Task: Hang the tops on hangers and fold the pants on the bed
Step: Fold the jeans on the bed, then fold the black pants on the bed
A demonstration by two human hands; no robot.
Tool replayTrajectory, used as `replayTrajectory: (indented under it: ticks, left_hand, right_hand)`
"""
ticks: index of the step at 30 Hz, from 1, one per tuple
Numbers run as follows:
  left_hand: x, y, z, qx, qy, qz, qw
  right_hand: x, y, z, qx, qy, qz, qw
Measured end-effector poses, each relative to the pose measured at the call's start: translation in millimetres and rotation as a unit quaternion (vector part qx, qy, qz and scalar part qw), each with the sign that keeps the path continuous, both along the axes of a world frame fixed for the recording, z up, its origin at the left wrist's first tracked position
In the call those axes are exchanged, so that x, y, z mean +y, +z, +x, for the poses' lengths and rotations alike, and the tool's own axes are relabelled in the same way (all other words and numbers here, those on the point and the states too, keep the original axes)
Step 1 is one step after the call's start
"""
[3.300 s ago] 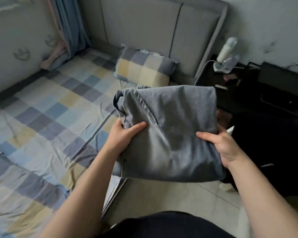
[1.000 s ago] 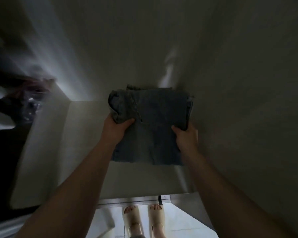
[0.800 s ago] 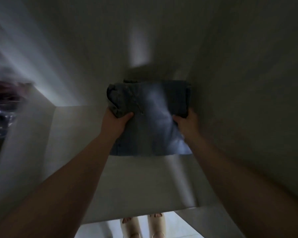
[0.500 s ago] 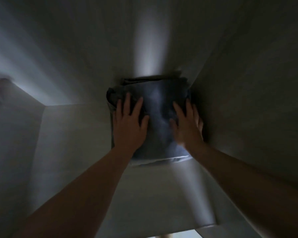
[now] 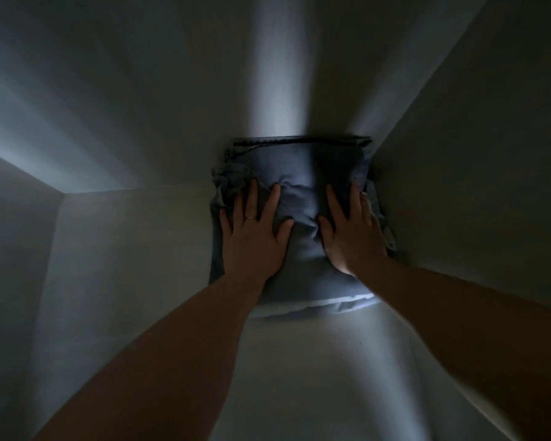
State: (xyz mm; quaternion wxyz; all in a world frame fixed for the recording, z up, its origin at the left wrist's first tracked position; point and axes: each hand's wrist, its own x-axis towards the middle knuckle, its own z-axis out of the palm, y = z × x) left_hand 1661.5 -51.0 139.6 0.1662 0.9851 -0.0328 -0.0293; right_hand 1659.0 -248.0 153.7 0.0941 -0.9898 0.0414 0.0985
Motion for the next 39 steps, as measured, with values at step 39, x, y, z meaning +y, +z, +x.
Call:
replayTrajectory:
  ticks: [39]
  left_hand:
    - [45,231,-416,0.065,0.159,-0.131,0.976]
  right_hand:
    - [45,227,-356,0.065,0.198,0.152,0.966]
